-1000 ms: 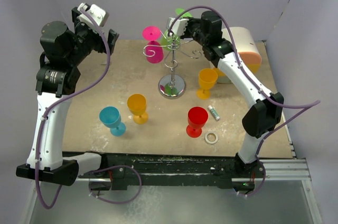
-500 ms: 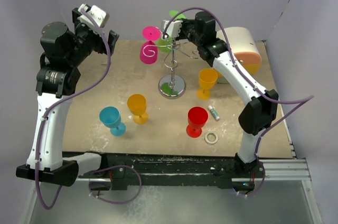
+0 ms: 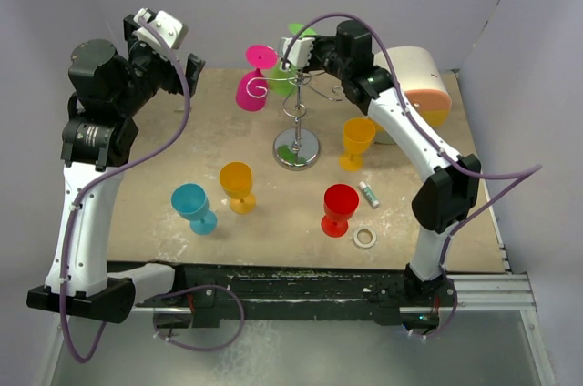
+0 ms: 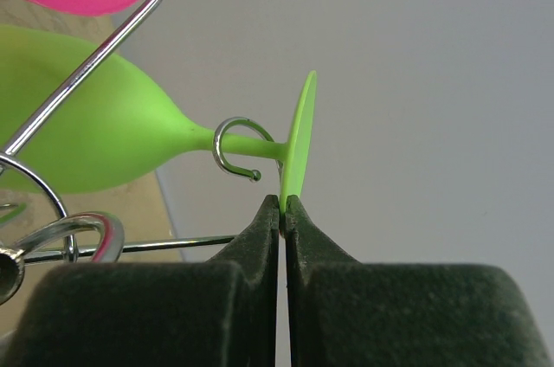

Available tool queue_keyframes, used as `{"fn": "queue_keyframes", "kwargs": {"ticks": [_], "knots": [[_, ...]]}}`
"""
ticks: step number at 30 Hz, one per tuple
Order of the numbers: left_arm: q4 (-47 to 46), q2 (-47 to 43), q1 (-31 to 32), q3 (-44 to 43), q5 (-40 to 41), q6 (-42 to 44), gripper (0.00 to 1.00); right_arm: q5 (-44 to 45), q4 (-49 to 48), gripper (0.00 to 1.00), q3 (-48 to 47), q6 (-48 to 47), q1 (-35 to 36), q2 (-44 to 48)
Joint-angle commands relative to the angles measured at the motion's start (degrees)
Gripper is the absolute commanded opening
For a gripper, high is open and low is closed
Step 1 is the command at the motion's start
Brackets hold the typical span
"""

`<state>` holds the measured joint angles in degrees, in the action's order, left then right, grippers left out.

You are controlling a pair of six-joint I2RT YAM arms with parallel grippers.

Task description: Place the wine glass upside down on the wine glass rack

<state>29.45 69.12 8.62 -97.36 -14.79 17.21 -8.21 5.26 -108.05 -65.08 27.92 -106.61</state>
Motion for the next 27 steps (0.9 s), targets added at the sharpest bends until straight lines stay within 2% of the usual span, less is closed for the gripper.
{"fn": "queue_keyframes", "kwargs": {"ticks": [1, 10, 27], "knots": [[-2.1, -1.5, -0.5, 0.4, -0.8, 0.9, 0.89, -2.2, 0.3, 0.01, -1.6, 2.2, 0.3, 3.2], [-2.2, -1.6, -0.5, 0.5, -0.8, 0.7, 0.9, -5.4, 2.4, 0.07, -0.6, 3.7, 0.3, 4.5], [-2.2, -2.7, -0.5, 1.2, -0.2, 1.1, 0.91, -5.9, 2.7, 0.14, 0.9, 4.6, 0.3, 6.0]]}}
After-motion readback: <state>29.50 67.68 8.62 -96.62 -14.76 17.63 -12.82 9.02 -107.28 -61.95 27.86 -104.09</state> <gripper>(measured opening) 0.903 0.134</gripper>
